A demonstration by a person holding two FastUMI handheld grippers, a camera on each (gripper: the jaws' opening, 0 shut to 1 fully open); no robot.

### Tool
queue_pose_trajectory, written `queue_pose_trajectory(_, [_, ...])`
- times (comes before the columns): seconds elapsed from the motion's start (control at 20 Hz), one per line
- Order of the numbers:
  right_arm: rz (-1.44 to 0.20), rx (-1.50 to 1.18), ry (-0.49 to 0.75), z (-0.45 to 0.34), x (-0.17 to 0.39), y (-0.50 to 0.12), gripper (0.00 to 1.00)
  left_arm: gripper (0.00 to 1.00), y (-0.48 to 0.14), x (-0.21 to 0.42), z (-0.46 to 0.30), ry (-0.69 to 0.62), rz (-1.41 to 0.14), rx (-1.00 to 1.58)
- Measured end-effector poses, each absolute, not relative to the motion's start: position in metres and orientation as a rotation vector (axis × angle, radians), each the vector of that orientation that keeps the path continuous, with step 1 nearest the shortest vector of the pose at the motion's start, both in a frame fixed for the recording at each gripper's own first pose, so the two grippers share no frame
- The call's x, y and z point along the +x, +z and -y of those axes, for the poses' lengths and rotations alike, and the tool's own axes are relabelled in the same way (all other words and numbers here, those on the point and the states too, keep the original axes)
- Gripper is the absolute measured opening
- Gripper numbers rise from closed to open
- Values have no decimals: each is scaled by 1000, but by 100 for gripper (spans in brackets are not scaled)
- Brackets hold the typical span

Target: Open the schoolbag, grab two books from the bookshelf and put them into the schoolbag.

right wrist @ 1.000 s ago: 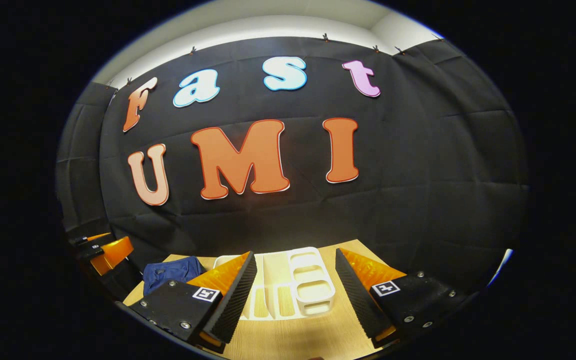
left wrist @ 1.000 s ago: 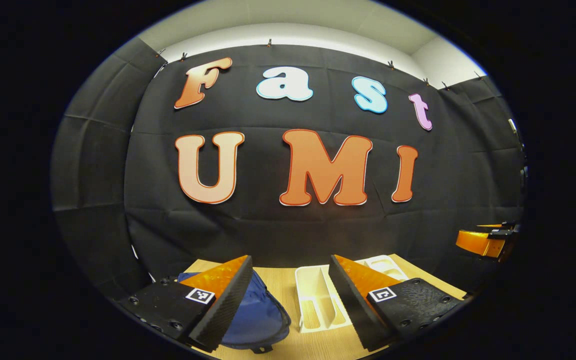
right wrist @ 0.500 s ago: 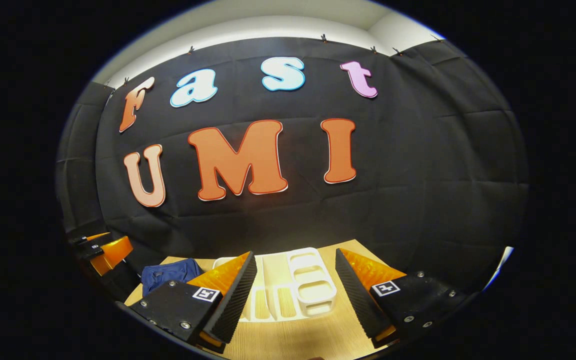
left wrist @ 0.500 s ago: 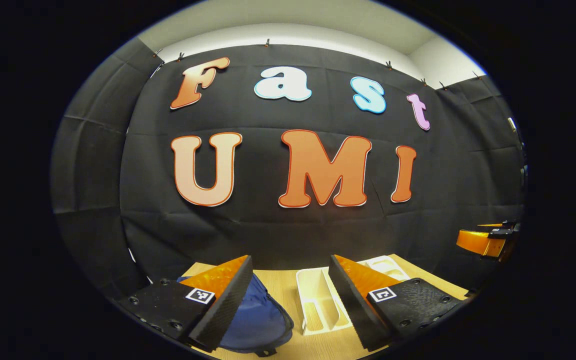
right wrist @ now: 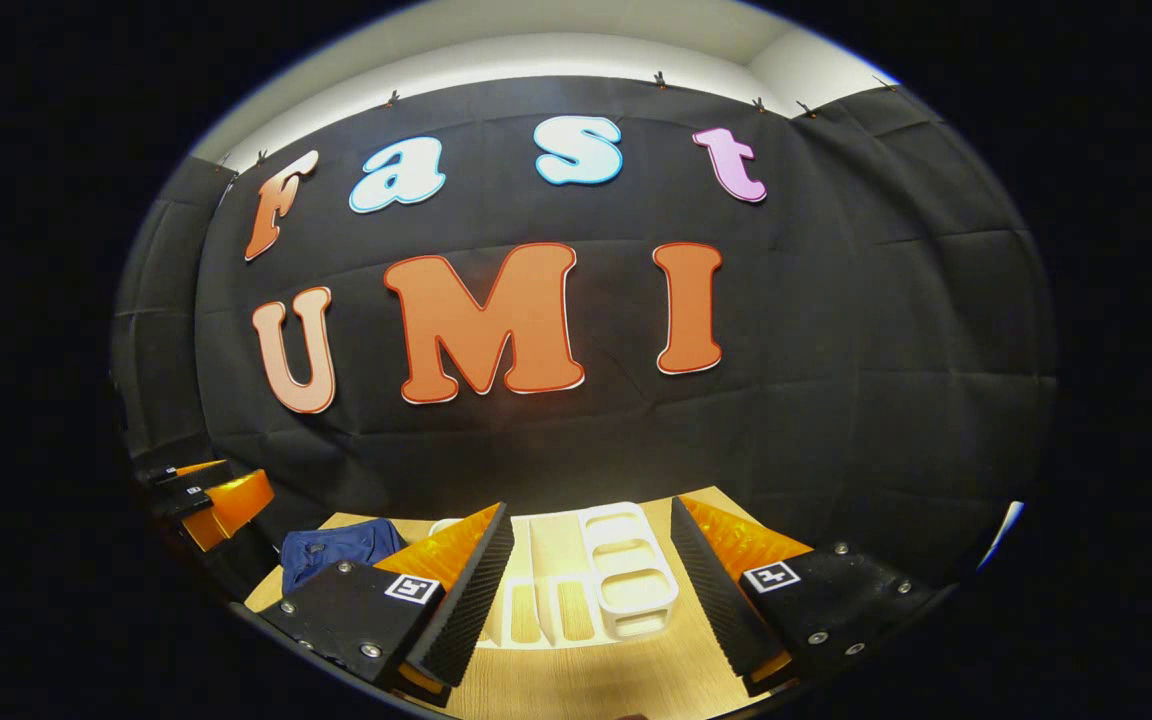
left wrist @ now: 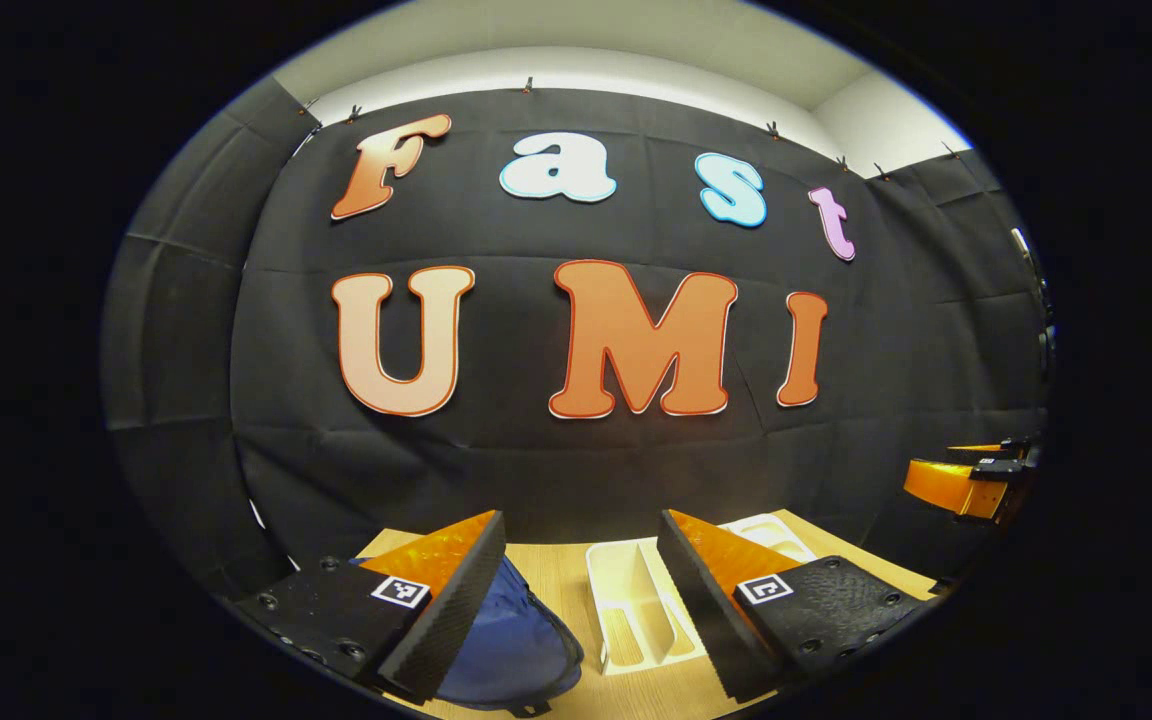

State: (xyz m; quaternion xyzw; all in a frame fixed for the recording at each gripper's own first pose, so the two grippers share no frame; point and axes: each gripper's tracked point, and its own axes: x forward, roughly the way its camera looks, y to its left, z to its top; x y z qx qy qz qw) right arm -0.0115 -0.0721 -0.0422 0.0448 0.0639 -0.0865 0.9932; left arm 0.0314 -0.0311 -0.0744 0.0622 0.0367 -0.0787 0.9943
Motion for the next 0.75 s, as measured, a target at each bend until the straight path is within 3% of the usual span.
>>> queue_pose_trajectory(0.15, [-131, 81, -166, 70, -9, -42, 94, 96, -76, 31, 30, -157, -81, 124])
queue_pose_trajectory(0.3, [-142, 96, -160, 68, -8, -45, 94, 100, -78, 33, 27, -155, -87, 125])
queue_pose_trajectory(0.35, [-142, 97, -160, 68, -7, -45, 94, 95, -78, 32, 26, -154, -89, 128])
queue_pose_trajectory(0.4, [-141, 94, -161, 68, -7, -45, 94, 100, -79, 33, 25, -153, -92, 130])
queue_pose_trajectory(0.45, [-140, 88, -161, 67, -6, -45, 94, 95, -80, 33, 24, -152, -94, 129])
queue_pose_trajectory(0.55, [-138, 81, -158, 65, -8, -45, 94, 100, -79, 33, 22, -152, -95, 123])
queue_pose_trajectory(0.6, [-135, 80, -157, 63, -7, -43, 94, 96, -78, 33, 22, -152, -95, 122])
queue_pose_trajectory(0.75, [-136, 83, -153, 58, -6, -42, 94, 95, -79, 33, 19, -151, -93, 124])
